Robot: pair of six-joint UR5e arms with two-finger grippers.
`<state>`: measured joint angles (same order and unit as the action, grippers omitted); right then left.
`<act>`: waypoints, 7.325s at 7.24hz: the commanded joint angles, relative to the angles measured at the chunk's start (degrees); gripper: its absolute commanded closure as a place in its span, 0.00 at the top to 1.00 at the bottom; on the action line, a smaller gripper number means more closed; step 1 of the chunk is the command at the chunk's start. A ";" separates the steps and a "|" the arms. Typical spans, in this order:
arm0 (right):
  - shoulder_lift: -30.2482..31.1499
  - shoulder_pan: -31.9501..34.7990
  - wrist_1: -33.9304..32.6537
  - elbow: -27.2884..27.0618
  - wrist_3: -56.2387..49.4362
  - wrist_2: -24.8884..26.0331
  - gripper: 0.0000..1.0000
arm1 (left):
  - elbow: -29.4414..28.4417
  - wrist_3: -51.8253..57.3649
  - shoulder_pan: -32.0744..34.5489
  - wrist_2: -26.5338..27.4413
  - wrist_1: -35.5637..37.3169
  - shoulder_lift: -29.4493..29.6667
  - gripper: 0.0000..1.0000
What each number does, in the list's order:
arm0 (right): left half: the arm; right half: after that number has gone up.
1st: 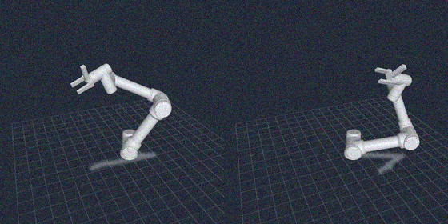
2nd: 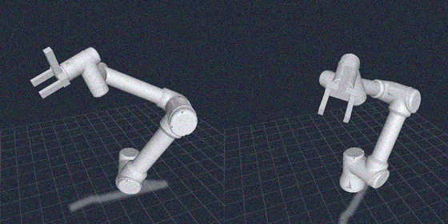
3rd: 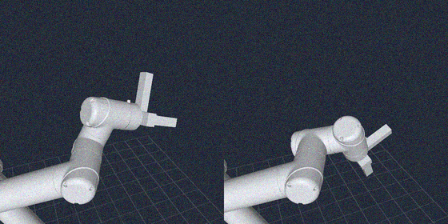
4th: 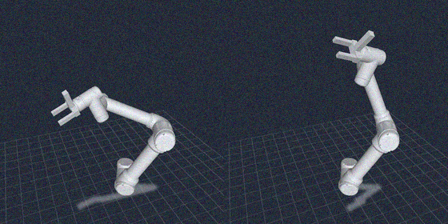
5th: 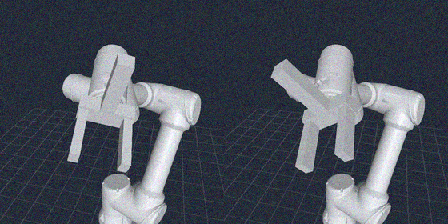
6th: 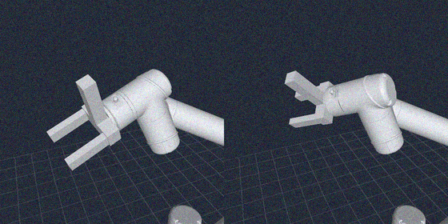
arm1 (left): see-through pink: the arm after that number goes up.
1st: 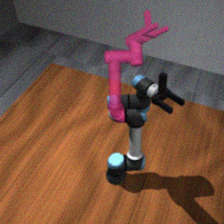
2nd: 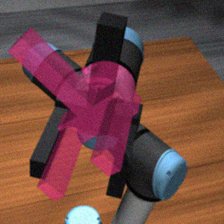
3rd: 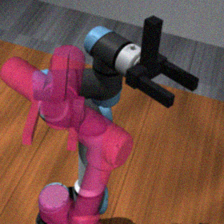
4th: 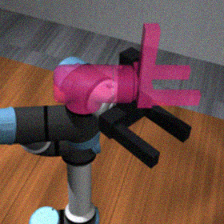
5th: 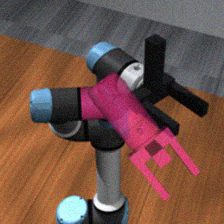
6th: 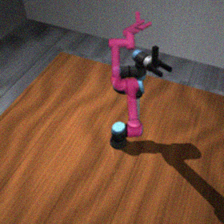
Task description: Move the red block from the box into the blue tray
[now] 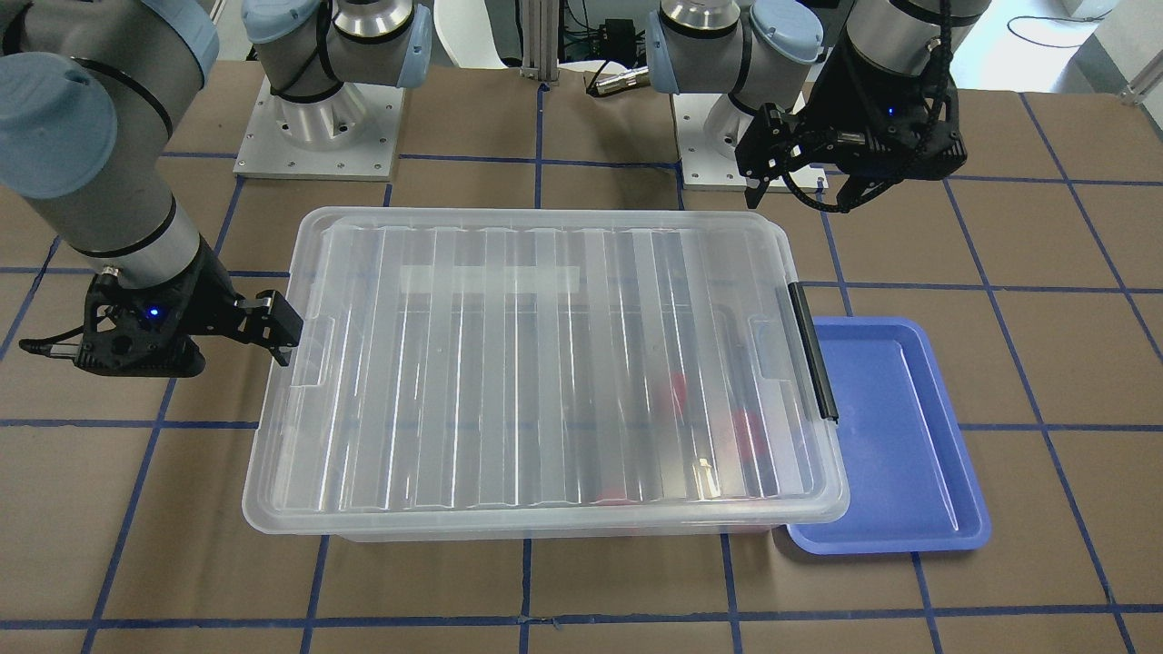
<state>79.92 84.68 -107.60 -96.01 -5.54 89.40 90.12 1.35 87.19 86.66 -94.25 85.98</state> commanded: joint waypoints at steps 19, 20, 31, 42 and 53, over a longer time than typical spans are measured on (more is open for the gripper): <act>-2.13 -13.91 0.46 0.38 -15.80 0.42 1.00 | 0.49 -0.03 -0.97 0.88 -0.32 0.77 1.00; -2.13 -15.14 0.46 0.38 -16.86 0.68 1.00 | 0.40 -0.55 -0.79 0.88 0.12 1.47 1.00; -1.35 -22.72 0.37 0.82 -23.64 1.30 1.00 | 12.43 0.93 4.66 0.53 18.20 10.25 0.65; 10.18 -8.53 24.11 14.27 -5.44 1.91 1.00 | 20.00 2.43 6.68 0.00 38.62 24.41 0.65; 5.78 7.61 17.95 13.74 8.53 2.09 1.00 | 2.40 4.90 6.15 0.88 14.10 19.34 0.00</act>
<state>85.70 92.31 -89.63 -82.26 2.99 91.43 99.28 6.62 93.50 87.38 -69.36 107.58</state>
